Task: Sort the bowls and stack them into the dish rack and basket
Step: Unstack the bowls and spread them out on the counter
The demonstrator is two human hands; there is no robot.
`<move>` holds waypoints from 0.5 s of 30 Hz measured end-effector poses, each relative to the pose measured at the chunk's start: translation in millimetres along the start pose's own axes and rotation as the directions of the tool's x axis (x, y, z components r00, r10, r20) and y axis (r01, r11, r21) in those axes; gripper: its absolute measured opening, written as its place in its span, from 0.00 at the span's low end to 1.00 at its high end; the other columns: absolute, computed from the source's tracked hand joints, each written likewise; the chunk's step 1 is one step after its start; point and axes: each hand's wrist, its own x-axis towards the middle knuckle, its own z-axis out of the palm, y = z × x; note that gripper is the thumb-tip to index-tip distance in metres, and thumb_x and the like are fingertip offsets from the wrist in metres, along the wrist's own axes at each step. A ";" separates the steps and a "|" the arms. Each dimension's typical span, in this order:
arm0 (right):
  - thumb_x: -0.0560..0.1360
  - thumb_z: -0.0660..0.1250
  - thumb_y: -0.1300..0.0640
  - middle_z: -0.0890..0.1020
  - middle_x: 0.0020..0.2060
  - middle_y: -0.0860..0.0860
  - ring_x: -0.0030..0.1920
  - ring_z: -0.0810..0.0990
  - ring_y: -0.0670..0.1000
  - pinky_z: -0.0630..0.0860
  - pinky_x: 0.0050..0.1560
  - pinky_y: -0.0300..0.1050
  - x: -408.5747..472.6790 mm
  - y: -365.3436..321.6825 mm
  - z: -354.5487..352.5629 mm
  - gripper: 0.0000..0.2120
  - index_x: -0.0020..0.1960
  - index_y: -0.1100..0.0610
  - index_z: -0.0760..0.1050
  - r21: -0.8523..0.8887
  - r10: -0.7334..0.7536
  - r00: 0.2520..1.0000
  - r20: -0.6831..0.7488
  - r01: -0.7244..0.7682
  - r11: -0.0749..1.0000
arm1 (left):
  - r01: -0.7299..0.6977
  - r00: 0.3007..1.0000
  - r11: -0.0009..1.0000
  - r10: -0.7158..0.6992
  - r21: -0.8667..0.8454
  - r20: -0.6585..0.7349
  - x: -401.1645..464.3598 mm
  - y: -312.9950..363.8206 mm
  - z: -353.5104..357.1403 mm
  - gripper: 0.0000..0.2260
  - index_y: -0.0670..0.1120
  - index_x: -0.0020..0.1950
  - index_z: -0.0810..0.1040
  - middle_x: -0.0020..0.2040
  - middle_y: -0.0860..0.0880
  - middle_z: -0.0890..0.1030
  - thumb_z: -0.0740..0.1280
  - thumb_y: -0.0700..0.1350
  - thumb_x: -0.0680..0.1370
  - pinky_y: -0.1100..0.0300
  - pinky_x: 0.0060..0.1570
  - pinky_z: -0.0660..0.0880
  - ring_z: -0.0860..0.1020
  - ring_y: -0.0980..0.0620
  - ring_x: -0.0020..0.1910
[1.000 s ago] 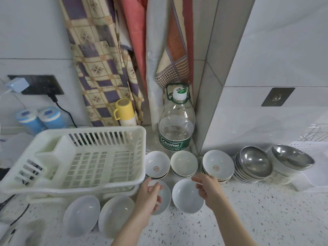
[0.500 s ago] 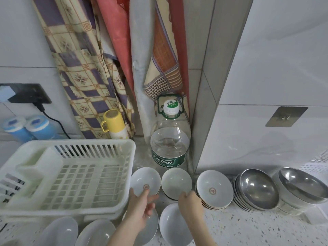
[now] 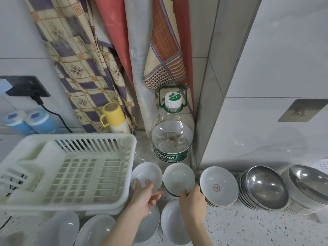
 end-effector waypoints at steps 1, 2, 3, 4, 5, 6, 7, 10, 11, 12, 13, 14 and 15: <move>0.77 0.61 0.58 0.81 0.46 0.59 0.48 0.80 0.62 0.70 0.39 0.46 -0.5 0.0 0.0 0.08 0.52 0.62 0.70 0.014 0.001 1.000 0.001 -0.001 1.000 | -0.005 1.000 1.000 0.005 -0.005 0.015 -2.1 -0.6 -0.9 0.31 0.59 0.79 0.43 0.34 0.41 0.86 0.60 0.46 0.84 0.68 0.15 0.61 0.72 0.55 0.17; 0.77 0.61 0.59 0.81 0.46 0.60 0.48 0.80 0.62 0.71 0.39 0.46 -0.7 -0.1 -0.2 0.08 0.52 0.62 0.70 0.024 -0.001 1.000 0.000 0.001 1.000 | -0.015 0.999 1.000 0.015 -0.004 0.029 -5.1 -1.7 -1.9 0.29 0.61 0.79 0.46 0.36 0.41 0.86 0.60 0.47 0.84 0.67 0.15 0.61 0.70 0.55 0.18; 0.76 0.61 0.59 0.81 0.45 0.60 0.47 0.80 0.62 0.70 0.39 0.46 -0.7 -0.3 -0.3 0.08 0.52 0.62 0.71 0.031 -0.002 1.000 -0.003 0.002 1.000 | -0.031 0.999 1.000 0.031 -0.001 0.042 -8.6 -3.7 -3.3 0.25 0.61 0.77 0.52 0.37 0.41 0.86 0.60 0.47 0.84 0.67 0.16 0.60 0.69 0.54 0.18; 0.76 0.61 0.59 0.81 0.45 0.59 0.47 0.80 0.62 0.70 0.39 0.46 -1.0 -0.3 -0.4 0.08 0.52 0.62 0.71 0.034 -0.001 1.000 -0.007 0.001 0.999 | -0.049 0.998 0.999 0.049 0.002 0.047 -12.0 -6.5 -5.6 0.20 0.59 0.73 0.59 0.38 0.42 0.87 0.60 0.47 0.84 0.66 0.16 0.60 0.68 0.54 0.18; 0.76 0.61 0.59 0.81 0.45 0.59 0.47 0.80 0.62 0.69 0.38 0.46 -1.2 -0.4 -0.4 0.07 0.52 0.61 0.71 0.036 -0.002 1.000 -0.013 0.002 0.999 | -0.062 0.997 0.998 0.062 0.001 0.042 -15.5 -9.8 -8.6 0.14 0.55 0.68 0.64 0.38 0.42 0.87 0.60 0.46 0.84 0.66 0.16 0.59 0.67 0.54 0.18; 0.76 0.61 0.59 0.81 0.44 0.59 0.46 0.79 0.62 0.69 0.38 0.46 -1.6 -0.2 -0.4 0.06 0.52 0.61 0.71 0.040 -0.007 1.000 -0.020 0.008 0.999 | -0.065 0.997 0.998 0.065 -0.002 0.031 -18.7 -13.3 -12.6 0.09 0.50 0.64 0.68 0.37 0.42 0.87 0.60 0.44 0.83 0.66 0.16 0.59 0.67 0.54 0.18; 0.76 0.61 0.60 0.81 0.44 0.59 0.46 0.79 0.62 0.70 0.38 0.46 -1.8 0.0 -0.3 0.06 0.51 0.61 0.71 0.046 -0.016 0.999 -0.029 0.017 0.999 | -0.054 0.998 0.998 0.055 -0.013 0.019 -21.2 -16.8 -16.7 0.07 0.47 0.60 0.70 0.37 0.43 0.86 0.60 0.42 0.83 0.66 0.15 0.59 0.67 0.54 0.18; 0.75 0.61 0.61 0.81 0.43 0.60 0.45 0.79 0.63 0.73 0.40 0.49 -3.4 -0.1 0.3 0.06 0.52 0.61 0.71 0.052 -0.034 0.998 -0.061 0.038 0.998 | 0.026 1.000 0.996 -0.026 -0.083 0.007 -27.1 -21.5 -28.0 0.04 0.41 0.55 0.74 0.38 0.42 0.84 0.62 0.40 0.82 0.68 0.15 0.59 0.68 0.55 0.18; 0.75 0.61 0.61 0.81 0.43 0.60 0.45 0.79 0.63 0.73 0.40 0.49 -3.6 -0.2 0.7 0.07 0.53 0.61 0.71 0.043 -0.038 0.997 -0.072 0.041 0.998 | 0.058 0.998 0.991 -0.057 -0.121 0.010 -28.2 -21.0 -30.3 0.05 0.40 0.54 0.74 0.39 0.42 0.83 0.63 0.40 0.82 0.68 0.14 0.60 0.68 0.56 0.18; 0.75 0.61 0.60 0.82 0.43 0.60 0.45 0.80 0.63 0.73 0.40 0.49 -4.0 -0.4 1.0 0.09 0.54 0.61 0.71 0.026 -0.037 0.996 -0.084 0.039 0.999 | 0.083 0.997 0.984 -0.081 -0.160 0.015 -28.9 -19.8 -32.4 0.05 0.41 0.54 0.75 0.40 0.42 0.82 0.63 0.40 0.82 0.69 0.14 0.60 0.68 0.56 0.17; 0.75 0.61 0.59 0.82 0.42 0.59 0.44 0.80 0.63 0.72 0.38 0.48 -4.5 -0.6 1.2 0.10 0.55 0.60 0.71 0.003 -0.032 0.995 -0.096 0.033 0.999 | 0.100 0.995 0.976 -0.098 -0.196 0.021 -29.2 -18.4 -33.9 0.04 0.41 0.55 0.75 0.42 0.41 0.82 0.63 0.40 0.81 0.69 0.14 0.61 0.69 0.57 0.17; 0.75 0.61 0.59 0.82 0.42 0.58 0.43 0.80 0.62 0.71 0.37 0.47 -4.9 -0.7 1.3 0.10 0.56 0.59 0.71 -0.024 -0.030 0.994 -0.108 0.028 0.999 | 0.110 0.994 0.969 -0.107 -0.220 0.026 -29.5 -16.7 -34.7 0.04 0.42 0.54 0.74 0.43 0.40 0.82 0.64 0.40 0.81 0.69 0.14 0.62 0.70 0.57 0.17; 0.75 0.61 0.58 0.82 0.41 0.58 0.42 0.80 0.62 0.71 0.37 0.46 -5.1 -1.2 1.5 0.11 0.56 0.59 0.72 -0.048 -0.033 0.993 -0.117 0.028 0.998 | 0.116 0.993 0.966 -0.112 -0.233 0.031 -29.5 -14.9 -35.0 0.02 0.44 0.54 0.74 0.45 0.39 0.83 0.64 0.41 0.82 0.69 0.14 0.64 0.72 0.56 0.17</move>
